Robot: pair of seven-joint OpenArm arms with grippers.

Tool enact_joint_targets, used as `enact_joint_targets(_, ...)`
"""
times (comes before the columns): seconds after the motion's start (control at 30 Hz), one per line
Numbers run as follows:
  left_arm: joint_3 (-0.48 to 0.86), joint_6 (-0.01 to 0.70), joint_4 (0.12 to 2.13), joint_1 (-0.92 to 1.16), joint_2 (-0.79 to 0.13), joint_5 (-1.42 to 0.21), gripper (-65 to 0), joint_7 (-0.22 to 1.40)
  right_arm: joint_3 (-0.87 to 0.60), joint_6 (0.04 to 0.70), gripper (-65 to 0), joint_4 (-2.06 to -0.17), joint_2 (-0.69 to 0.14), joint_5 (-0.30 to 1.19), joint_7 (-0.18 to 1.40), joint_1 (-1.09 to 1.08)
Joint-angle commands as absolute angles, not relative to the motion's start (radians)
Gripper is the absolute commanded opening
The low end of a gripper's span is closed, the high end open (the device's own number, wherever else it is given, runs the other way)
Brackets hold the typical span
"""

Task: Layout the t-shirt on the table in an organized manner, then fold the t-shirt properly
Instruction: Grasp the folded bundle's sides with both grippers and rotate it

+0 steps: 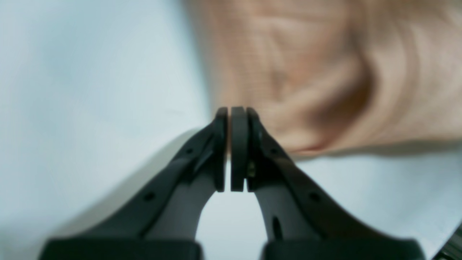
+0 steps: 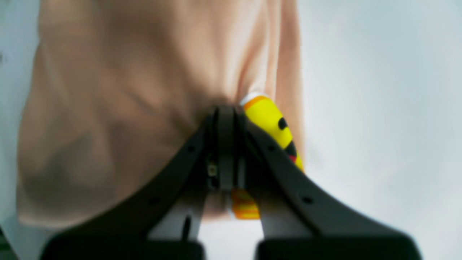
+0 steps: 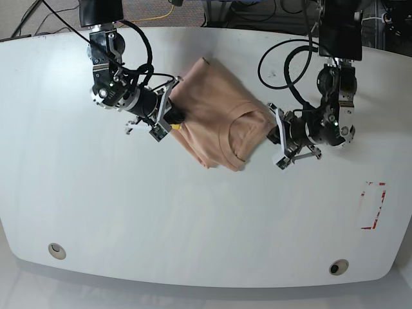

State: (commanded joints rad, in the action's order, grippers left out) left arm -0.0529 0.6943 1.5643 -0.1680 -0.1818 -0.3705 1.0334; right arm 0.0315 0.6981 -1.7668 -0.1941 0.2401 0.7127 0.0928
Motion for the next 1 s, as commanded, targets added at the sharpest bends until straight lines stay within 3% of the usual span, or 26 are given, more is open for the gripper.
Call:
enact_joint_targets(0.2, -0.05, 0.691, 1.748, -0.147, -0.176, -0.371, -65.0, 1.033, 0.007, 0.698, -64.7, -1.968, -0.191, 0.246, 0.851, 0.064)
enact_joint_targets(0.33, -0.05, 0.69, 1.822, -0.081, -0.134, -0.366, -65.0, 1.033, 0.008, 0.698, -64.7, -1.969, -0.191, 0.243, 0.858, -0.007)
enact_joint_targets(0.57, -0.058, 0.69, 1.839, 0.056, -0.108, -0.366, -65.0, 1.033, 0.053, 0.698, -64.7, -1.791, -0.189, 0.242, 0.837, -0.13)
enact_joint_targets(0.83, -0.056, 0.688, 1.797, 0.139, -0.081, -0.363, -65.0, 1.026, 0.108, 0.698, -64.7, -1.503, -0.189, 0.242, 0.618, -0.177)
enact_joint_targets(1.0, -0.056, 0.688, 1.735, 0.137, -0.081, -0.364, -65.0, 0.97, 0.108, 0.698, -64.7, -1.422, -0.189, 0.249, 0.556, -0.154)
